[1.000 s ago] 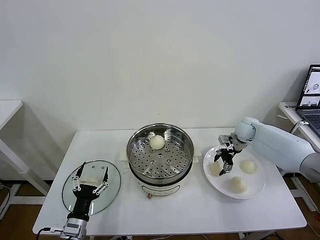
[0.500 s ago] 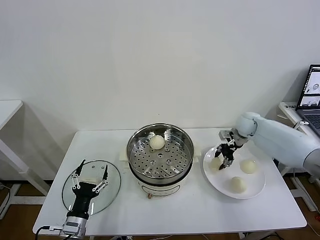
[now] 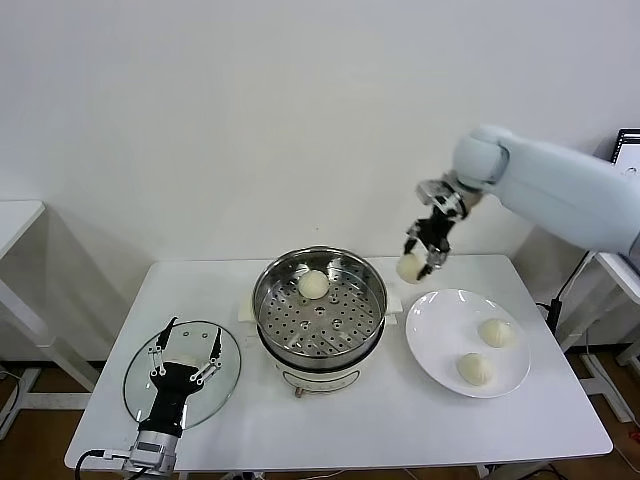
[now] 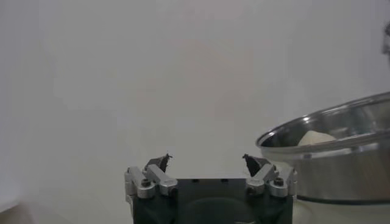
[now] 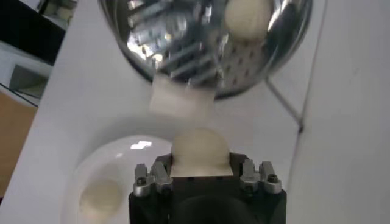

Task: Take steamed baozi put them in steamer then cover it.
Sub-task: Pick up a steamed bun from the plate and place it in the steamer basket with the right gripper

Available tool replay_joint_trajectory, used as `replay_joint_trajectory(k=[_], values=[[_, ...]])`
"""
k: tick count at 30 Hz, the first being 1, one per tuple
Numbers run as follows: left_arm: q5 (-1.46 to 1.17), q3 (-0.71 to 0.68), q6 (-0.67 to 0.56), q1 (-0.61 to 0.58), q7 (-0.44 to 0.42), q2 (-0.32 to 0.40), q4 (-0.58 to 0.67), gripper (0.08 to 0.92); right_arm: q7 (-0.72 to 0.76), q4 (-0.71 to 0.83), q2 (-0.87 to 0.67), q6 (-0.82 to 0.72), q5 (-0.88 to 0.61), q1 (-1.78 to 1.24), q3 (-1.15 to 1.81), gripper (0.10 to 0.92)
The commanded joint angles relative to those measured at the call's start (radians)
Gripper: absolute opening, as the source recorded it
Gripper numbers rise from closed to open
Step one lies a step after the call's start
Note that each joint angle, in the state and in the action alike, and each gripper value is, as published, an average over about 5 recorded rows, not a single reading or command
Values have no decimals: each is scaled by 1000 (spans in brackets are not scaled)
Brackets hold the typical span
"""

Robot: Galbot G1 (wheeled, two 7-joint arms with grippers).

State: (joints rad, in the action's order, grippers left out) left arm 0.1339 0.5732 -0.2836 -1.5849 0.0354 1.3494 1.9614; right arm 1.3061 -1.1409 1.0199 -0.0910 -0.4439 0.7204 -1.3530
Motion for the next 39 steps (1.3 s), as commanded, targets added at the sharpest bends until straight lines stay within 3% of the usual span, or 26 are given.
replay_joint_trajectory(k=[1, 13, 32, 39], values=[[0, -3, 8, 2, 1, -4, 7, 823, -56, -62, 260, -67, -190, 118, -110, 647], [1, -6, 4, 5, 5, 3, -3, 823, -196, -12, 445, -148, -207, -41, -155, 645], [0, -3, -12, 9, 5, 5, -21, 823, -247, 34, 485, -159, -168, -111, -178, 646], [1, 0, -15, 10, 8, 5, -24, 823, -262, 33, 479, -158, -165, -120, -173, 735]])
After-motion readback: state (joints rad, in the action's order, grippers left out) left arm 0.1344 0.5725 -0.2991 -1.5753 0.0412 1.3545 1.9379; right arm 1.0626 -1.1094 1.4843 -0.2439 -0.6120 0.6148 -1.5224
